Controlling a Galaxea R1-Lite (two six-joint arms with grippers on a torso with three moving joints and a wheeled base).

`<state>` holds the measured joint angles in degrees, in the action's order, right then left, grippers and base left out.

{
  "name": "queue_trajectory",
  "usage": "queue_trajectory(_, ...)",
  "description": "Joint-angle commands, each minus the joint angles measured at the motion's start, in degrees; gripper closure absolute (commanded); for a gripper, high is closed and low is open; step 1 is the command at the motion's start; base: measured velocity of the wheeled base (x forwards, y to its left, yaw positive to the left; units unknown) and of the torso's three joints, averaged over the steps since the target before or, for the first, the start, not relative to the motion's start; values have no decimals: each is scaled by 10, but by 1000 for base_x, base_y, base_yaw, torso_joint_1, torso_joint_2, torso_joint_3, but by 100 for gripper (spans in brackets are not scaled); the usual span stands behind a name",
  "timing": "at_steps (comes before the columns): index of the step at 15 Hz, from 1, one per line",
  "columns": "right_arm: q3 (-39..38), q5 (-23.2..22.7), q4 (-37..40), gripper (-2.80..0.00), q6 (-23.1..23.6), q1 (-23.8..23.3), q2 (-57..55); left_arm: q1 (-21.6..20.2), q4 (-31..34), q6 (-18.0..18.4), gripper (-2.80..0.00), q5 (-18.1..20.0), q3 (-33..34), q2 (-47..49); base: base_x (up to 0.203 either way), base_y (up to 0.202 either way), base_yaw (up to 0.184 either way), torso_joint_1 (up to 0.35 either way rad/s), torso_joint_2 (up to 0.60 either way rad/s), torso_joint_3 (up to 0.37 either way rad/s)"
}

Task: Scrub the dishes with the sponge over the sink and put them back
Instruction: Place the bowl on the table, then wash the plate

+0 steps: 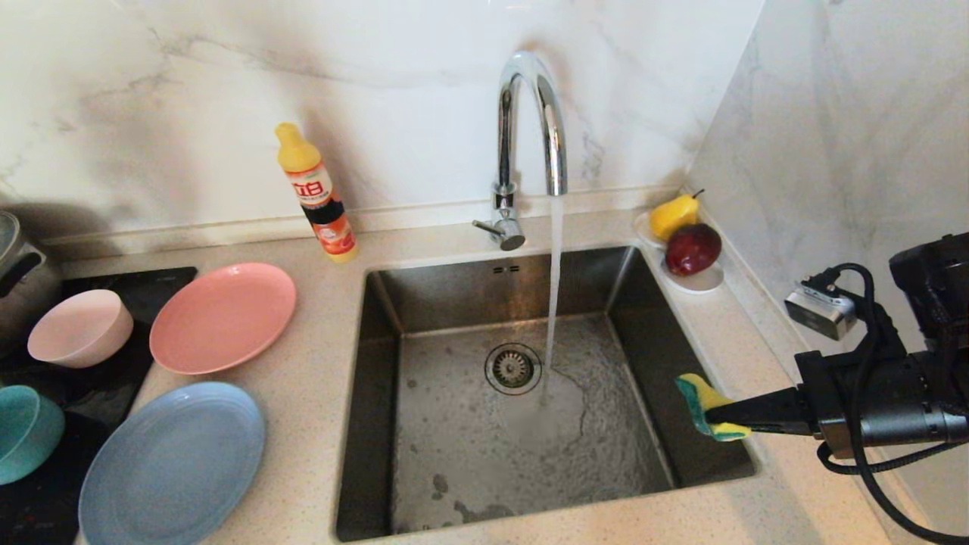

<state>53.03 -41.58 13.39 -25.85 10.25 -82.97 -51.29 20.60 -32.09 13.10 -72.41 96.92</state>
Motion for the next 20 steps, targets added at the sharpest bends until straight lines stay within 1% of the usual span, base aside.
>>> queue_trajectory(1, 0, -3, 1, 0, -2, 0, 3, 13, 55, 11, 0, 16, -54, -49, 0, 0, 0, 0, 0, 0)
queue_trajectory(3, -4, -3, 1, 0, -2, 1, -1, 69, 96, 72, 0, 17, -70, -63, 0, 0, 0, 0, 0, 0)
queue_trajectory(4, -4, -3, 0, 0, -1, 1, -2, 106, 111, 95, 0, 3, -71, -63, 0, 0, 0, 0, 0, 0)
queue_trajectory(5, -5, -3, 0, 0, -1, 0, -3, 145, 120, 111, 0, -21, -71, -60, 0, 0, 0, 0, 0, 0)
queue_trajectory(6, -5, -3, 0, 0, -1, 0, -4, 180, 126, 120, 0, -43, -70, -54, 0, 0, 0, 0, 0, 0)
queue_trajectory(7, -5, -2, 0, 0, -1, 1, -4, 211, 128, 126, 0, -57, -71, -42, 0, 0, 0, 0, 0, 0)
queue_trajectory(9, -4, -1, 0, 0, -1, 0, -5, 245, 129, 129, 0, -68, -81, 0, 0, 0, 0, 0, 0, 0)
queue_trajectory(10, -4, -1, 0, 0, -1, 0, -6, 256, 129, 129, -41, -72, -91, 24, 0, 0, 0, 0, 0, 0)
queue_trajectory(11, -5, -1, 0, 0, -1, 0, -6, 262, 129, 127, -280, -73, -102, 46, 0, 0, 0, 0, 0, 0)
queue_trajectory(14, -6, -1, -1, 0, 0, -3, -13, 270, 122, 127, -280, -69, -112, 96, 0, 0, 0, 0, 0, 0)
queue_trajectory(15, -6, -1, -2, 0, 0, -5, -15, 273, 111, 125, -280, -69, -112, 110, 0, 0, 0, 0, 0, 0)
queue_trajectory(17, -8, 0, -5, 0, 1, -5, -22, 282, 68, 113, -280, -70, -108, 133, 0, 0, 0, 0, 0, 0)
queue_trajectory(20, -7, 0, -5, 0, 2, -12, -24, 292, 59, 102, -280, -69, -117, 148, 0, 0, 0, 0, 0, 0)
